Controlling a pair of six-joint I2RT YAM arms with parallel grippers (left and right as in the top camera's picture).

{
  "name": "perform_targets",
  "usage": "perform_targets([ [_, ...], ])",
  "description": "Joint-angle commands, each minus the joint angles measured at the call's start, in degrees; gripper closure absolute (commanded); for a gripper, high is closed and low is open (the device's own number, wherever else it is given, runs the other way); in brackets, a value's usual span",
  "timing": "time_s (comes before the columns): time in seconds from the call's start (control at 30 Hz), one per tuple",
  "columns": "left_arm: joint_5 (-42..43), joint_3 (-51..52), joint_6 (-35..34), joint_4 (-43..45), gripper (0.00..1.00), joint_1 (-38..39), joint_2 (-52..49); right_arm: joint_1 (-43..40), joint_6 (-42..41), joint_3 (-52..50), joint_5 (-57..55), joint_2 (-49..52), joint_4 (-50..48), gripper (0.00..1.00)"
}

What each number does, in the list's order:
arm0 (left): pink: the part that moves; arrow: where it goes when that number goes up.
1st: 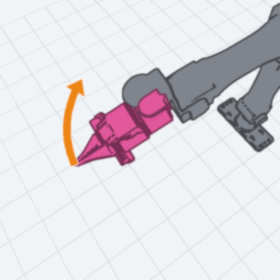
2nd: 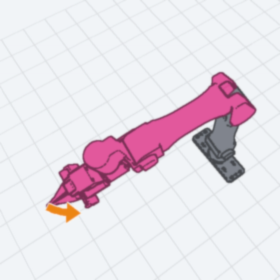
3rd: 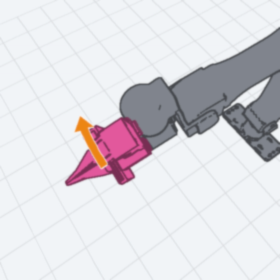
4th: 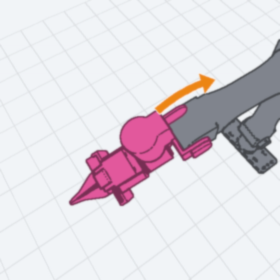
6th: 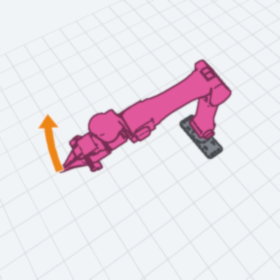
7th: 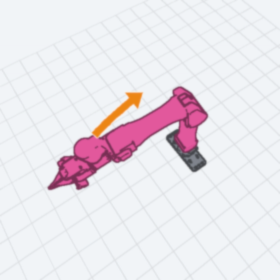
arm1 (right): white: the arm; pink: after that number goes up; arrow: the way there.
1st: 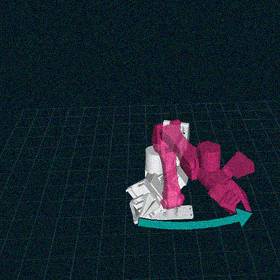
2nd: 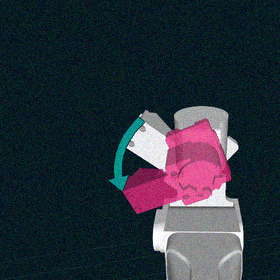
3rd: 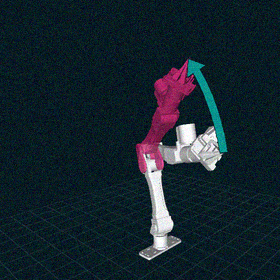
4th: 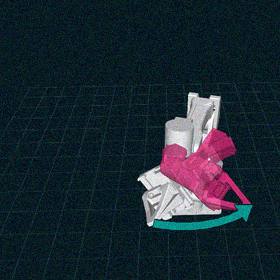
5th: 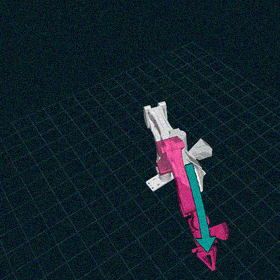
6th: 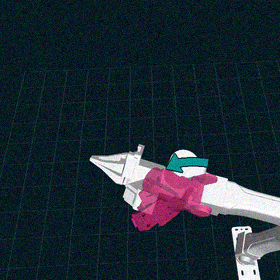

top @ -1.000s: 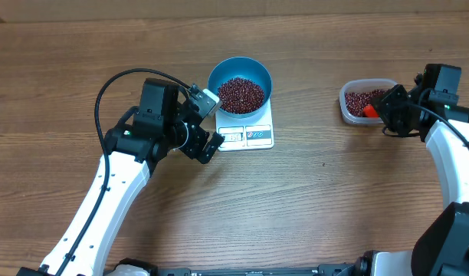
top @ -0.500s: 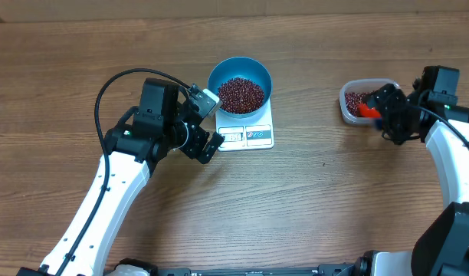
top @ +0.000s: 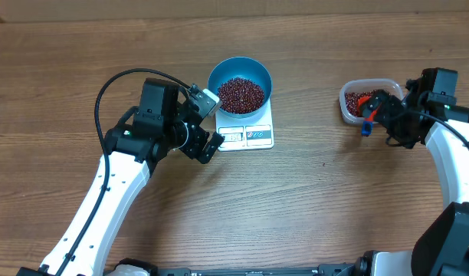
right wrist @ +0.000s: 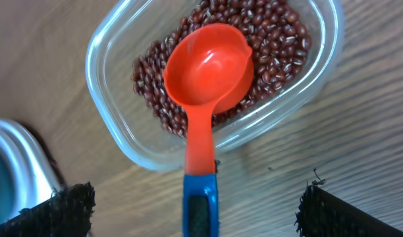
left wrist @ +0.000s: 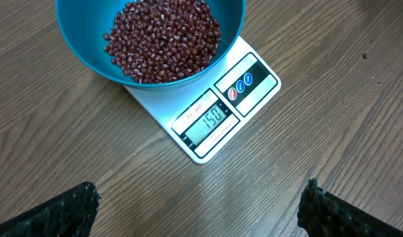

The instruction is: Scoop item into bowl and weigh 150g on scale

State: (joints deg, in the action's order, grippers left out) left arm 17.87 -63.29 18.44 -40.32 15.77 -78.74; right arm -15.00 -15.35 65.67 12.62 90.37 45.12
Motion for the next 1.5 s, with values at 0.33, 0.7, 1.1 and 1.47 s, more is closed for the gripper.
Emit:
perform_targets([
  [0.33, 1.03, 0.09, 1.09, 0.07, 0.0, 0.39, 0.85, -0.07, 27.65, 3.91, -0.52, -0.35, -1.31, 0.0],
  [0.7, 1.01, 0.09, 1.09, 0.07, 0.0, 0.39, 0.85, -0.07, 27.63, 3.89, -0.55, -0.35, -1.27, 0.0],
  [1.1, 1.03, 0.09, 1.09, 0.07, 0.0, 0.39, 0.85, -0.07, 27.63, 3.89, -0.55, -0.35, -1.29, 0.0],
  [1.47, 1.03, 0.09, 1.09, 0.07, 0.01, 0.39, 0.85, -0.07, 27.63, 3.89, -0.55, -0.35, -1.29, 0.0],
])
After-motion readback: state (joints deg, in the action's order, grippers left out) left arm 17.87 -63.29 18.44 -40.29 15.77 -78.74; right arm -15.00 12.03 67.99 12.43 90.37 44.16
